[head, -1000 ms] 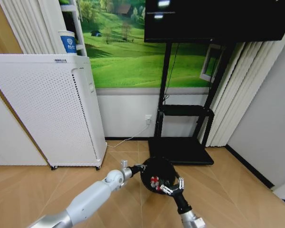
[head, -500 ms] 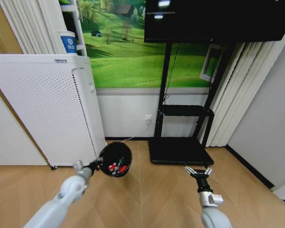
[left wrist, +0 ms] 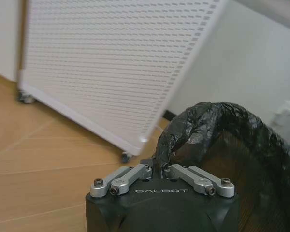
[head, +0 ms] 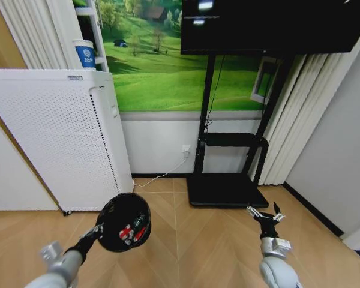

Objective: Pick up the trash bin and place the garbage on the floor into it.

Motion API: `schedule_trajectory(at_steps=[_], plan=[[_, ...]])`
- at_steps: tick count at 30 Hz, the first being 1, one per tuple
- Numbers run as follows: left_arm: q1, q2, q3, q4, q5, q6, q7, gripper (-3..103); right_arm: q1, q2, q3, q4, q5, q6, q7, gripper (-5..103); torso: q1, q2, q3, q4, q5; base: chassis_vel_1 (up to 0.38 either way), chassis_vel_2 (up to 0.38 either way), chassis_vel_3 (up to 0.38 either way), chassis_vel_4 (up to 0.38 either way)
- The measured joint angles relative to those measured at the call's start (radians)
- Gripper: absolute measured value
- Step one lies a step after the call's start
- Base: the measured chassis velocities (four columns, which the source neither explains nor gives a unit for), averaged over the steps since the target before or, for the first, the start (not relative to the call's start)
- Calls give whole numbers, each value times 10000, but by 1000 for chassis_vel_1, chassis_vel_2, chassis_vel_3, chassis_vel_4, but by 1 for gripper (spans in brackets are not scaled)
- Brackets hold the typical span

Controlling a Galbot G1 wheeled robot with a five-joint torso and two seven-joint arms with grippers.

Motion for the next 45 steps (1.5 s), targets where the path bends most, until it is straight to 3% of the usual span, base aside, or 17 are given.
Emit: schedule_trajectory(at_steps=[2, 7, 8, 10, 11, 14, 19, 27, 34, 45], plan=[[338, -221, -866, 588, 245, -153, 641, 4, -98, 104, 50, -109, 44, 61, -48, 100, 0, -1, 0, -14, -5, 0, 0, 0, 0], [678, -143, -1908, 1323, 441, -221, 1663, 4, -152, 168, 50, -374, 45, 285, -209, 100, 1, 0, 0, -13, -1, 0, 0, 0, 0], [678, -143, -1908, 1323, 441, -221, 1663, 4, -152, 168, 50, -374, 45, 285, -209, 100, 1, 0, 0, -13, -1, 0, 0, 0, 0], [919, -202, -2202, 1657, 688, -177, 2469, 4, -148, 186, 51, -536, 36, 378, -266, 100, 1, 0, 1, -11, 0, 0, 0, 0, 0], [919, -202, -2202, 1657, 688, -177, 2469, 4, -148, 186, 51, -536, 36, 378, -266, 100, 1, 0, 1, -11, 0, 0, 0, 0, 0], [1198, -366, -2385, 2230, 1147, -166, 3618, 4, -182, 206, 51, -625, 29, 439, -326, 100, 1, -1, 1, -8, -3, 0, 0, 0, 0], [1368, -567, -2335, 2483, 1484, -168, 4362, 4, -188, 210, 52, -774, -10, 494, -358, 100, 2, -2, 1, -10, 0, 0, 0, 0, 0], [1509, -1001, -1982, 2431, 1423, -54, 4361, 4, -163, 221, 33, -930, -39, 502, -382, 100, 2, -3, 1, -10, 0, 0, 0, 0, 0], [1426, -1558, -1386, 2709, 913, 239, 3715, 4, -145, 240, -9, -1062, -89, 525, -398, 100, 2, -2, 0, -10, -1, 0, 0, 0, 0], [1572, -1987, -1090, 2864, 1196, 234, 3452, 4, -108, 195, -43, -1297, -87, 601, -413, 100, 2, -2, 1, -10, 1, 0, 0, 0, 0]])
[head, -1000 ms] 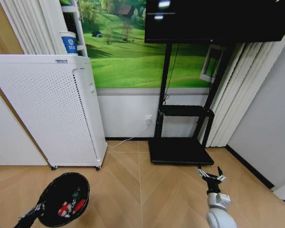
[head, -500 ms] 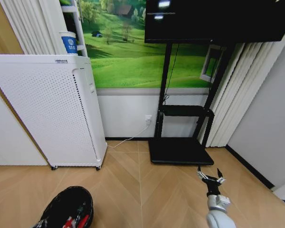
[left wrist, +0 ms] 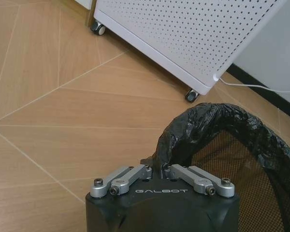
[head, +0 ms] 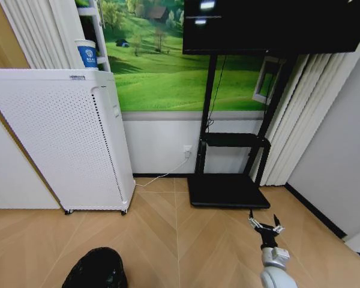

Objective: Pick up the trash bin and place the garbage on the floor into it.

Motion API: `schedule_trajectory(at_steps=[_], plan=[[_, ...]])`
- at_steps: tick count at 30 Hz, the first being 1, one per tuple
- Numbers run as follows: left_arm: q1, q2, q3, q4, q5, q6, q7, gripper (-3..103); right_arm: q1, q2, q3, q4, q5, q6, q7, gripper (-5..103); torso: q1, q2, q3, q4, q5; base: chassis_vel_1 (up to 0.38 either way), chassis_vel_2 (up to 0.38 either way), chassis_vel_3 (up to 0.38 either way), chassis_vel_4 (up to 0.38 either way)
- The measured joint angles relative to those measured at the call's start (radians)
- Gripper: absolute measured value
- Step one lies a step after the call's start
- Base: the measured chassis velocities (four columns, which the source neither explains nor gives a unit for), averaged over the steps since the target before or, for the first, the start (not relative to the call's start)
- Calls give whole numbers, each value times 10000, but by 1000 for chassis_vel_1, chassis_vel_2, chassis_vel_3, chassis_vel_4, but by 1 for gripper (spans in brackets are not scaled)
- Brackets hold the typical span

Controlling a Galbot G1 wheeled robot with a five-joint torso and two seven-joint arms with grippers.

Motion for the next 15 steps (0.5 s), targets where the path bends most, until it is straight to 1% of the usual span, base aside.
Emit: schedule_trajectory(at_steps=[10, 15], plan=[[54, -173, 173, 221, 215, -75, -111, 4, 25, 56, -106, -232, -2, 85, -23, 100, 0, 0, 0, 0, -2, 0, 0, 0, 0], [68, -391, 234, 327, 287, -51, -184, 4, 72, 25, -122, -343, -4, 103, -28, 100, 0, 0, 0, 0, -2, 0, 0, 0, 0]])
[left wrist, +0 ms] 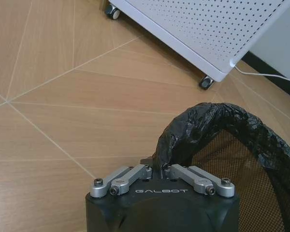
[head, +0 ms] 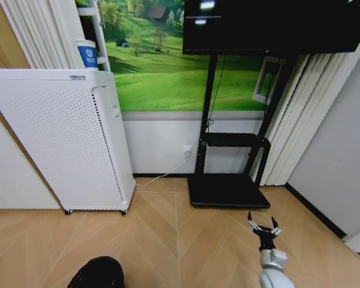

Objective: Pick up the trash bin and place the garbage on the floor into it.

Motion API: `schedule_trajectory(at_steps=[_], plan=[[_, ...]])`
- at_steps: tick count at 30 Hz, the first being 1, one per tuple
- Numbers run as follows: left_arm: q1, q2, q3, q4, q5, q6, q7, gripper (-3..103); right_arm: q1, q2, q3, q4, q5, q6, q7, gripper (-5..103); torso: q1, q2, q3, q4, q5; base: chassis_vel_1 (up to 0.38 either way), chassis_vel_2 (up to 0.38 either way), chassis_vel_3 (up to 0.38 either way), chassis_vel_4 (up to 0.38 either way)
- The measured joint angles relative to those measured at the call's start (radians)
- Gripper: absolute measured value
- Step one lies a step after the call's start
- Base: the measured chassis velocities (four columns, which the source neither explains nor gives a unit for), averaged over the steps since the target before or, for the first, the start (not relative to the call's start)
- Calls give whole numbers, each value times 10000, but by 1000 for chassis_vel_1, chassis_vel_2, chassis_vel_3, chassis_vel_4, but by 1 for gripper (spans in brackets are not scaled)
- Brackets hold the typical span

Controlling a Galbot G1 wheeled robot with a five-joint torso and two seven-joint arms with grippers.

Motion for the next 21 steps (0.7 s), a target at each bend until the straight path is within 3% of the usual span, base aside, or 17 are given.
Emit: schedule_trajectory(at_steps=[11, 21], plan=[[-69, -39, -190, 202, 254, -49, -217, 4, 70, 5, -19, -261, 12, 79, -18, 100, 0, 0, 0, 0, 1, 0, 0, 0, 0], [-107, 16, -466, 231, 464, -172, -98, 42, 72, 25, -15, -360, 45, 131, -22, 100, 0, 0, 0, 0, 0, 0, 0, 0, 0]])
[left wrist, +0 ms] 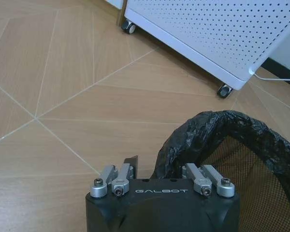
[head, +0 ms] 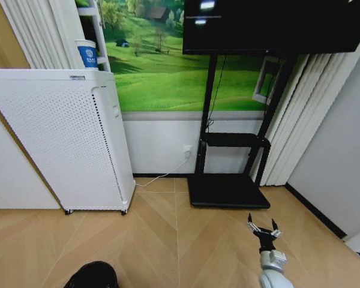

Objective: Pick up the trash bin and place the garbage on the floor into it.

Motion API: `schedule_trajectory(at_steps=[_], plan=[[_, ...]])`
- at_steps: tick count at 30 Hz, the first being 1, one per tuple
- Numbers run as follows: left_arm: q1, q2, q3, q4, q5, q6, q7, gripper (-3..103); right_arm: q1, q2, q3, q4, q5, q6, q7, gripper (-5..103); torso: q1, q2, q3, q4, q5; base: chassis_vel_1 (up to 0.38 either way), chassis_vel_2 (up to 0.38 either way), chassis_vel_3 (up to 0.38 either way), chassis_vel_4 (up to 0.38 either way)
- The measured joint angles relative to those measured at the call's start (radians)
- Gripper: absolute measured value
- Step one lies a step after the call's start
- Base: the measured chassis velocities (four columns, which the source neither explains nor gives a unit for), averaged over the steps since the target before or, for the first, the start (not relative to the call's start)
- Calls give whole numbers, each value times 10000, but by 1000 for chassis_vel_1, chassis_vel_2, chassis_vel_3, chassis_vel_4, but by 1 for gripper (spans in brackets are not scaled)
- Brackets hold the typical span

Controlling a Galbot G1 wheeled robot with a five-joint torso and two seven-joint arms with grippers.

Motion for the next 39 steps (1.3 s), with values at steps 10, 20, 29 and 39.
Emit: schedule_trajectory(at_steps=[10, 20, 29, 39], plan=[[687, -5, -388, -892, 1028, -255, 436, 80, 139, -329, 147, -90, 192, 29, -11, 100, 1, 0, 0, 2, -1, 0, 0, 0, 0], [781, -50, -1423, -2515, 2856, -1383, 1277, 100, -228, -316, 182, 769, 152, -361, -422, 100, 0, 0, 0, -2, 2, 0, 0, 0, 0], [-1503, 1583, 280, -3726, 4495, -1464, 1032, 100, -1451, -501, -18, 3959, 1128, -1966, -1559, 100, 2, 0, 0, -5, -2, 0, 0, 0, 0], [-2202, 1932, 1689, -3372, 5170, -1805, 1071, 100, -2771, -207, -729, 5640, 583, -2624, -2335, 100, 2, 0, 0, 4, -1, 0, 0, 0, 0]])
